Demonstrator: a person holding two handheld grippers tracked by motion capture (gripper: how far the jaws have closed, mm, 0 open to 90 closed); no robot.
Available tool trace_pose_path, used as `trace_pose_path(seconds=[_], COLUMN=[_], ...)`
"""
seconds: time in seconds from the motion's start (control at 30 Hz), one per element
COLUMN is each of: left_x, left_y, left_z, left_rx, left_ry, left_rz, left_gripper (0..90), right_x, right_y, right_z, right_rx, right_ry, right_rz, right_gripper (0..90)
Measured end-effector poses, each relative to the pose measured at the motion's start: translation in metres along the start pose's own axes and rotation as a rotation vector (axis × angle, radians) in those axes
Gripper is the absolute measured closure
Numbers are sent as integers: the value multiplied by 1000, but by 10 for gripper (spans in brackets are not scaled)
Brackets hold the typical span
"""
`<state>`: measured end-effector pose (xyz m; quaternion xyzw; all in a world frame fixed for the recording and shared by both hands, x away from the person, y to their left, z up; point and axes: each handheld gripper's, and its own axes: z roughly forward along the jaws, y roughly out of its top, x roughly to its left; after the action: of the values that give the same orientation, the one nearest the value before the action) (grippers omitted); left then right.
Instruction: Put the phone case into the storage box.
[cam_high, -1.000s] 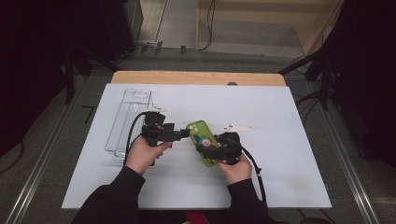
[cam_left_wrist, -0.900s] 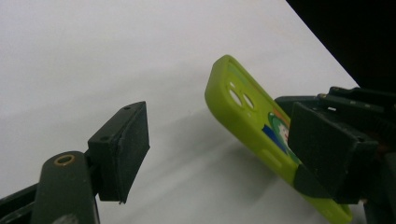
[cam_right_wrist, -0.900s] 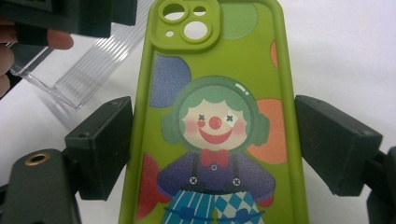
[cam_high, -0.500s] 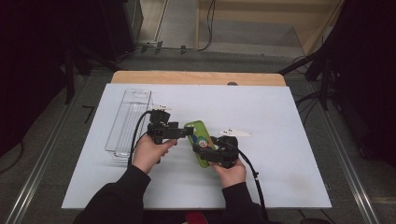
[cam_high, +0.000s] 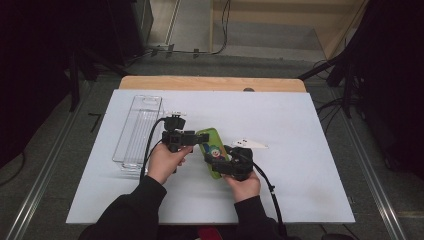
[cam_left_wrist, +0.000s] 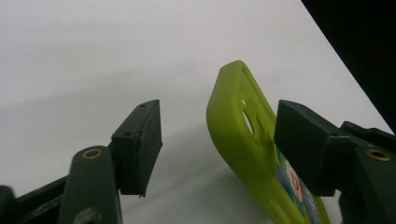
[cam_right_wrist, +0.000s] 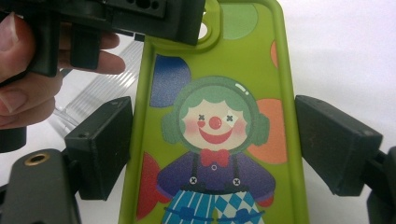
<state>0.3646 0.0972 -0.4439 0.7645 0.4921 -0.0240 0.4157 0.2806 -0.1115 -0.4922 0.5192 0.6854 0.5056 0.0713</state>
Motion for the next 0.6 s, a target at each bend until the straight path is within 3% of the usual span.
trace_pose_path(seconds=[0.27, 0.4, 0.47, 0.6], left_x=[0, -1, 0, 0], left_y=[1, 2, 2, 3], left_z=[2, 0, -2, -4], left_rx=[-3, -18, -26, -32], left_ry=[-76, -76, -96, -127], left_rz=[-60, -67, -80, -89], left_gripper=[406, 583, 658, 719], right_x=[1, 0, -1, -2], right_y=[-2, -3, -4, -5], right_z=[4, 5, 5, 6], right_rx=[-13, -25, -29, -23], right_ry=[24, 41, 47, 60], right_rz=[11, 11, 13, 14], right_gripper=[140, 140, 140, 139])
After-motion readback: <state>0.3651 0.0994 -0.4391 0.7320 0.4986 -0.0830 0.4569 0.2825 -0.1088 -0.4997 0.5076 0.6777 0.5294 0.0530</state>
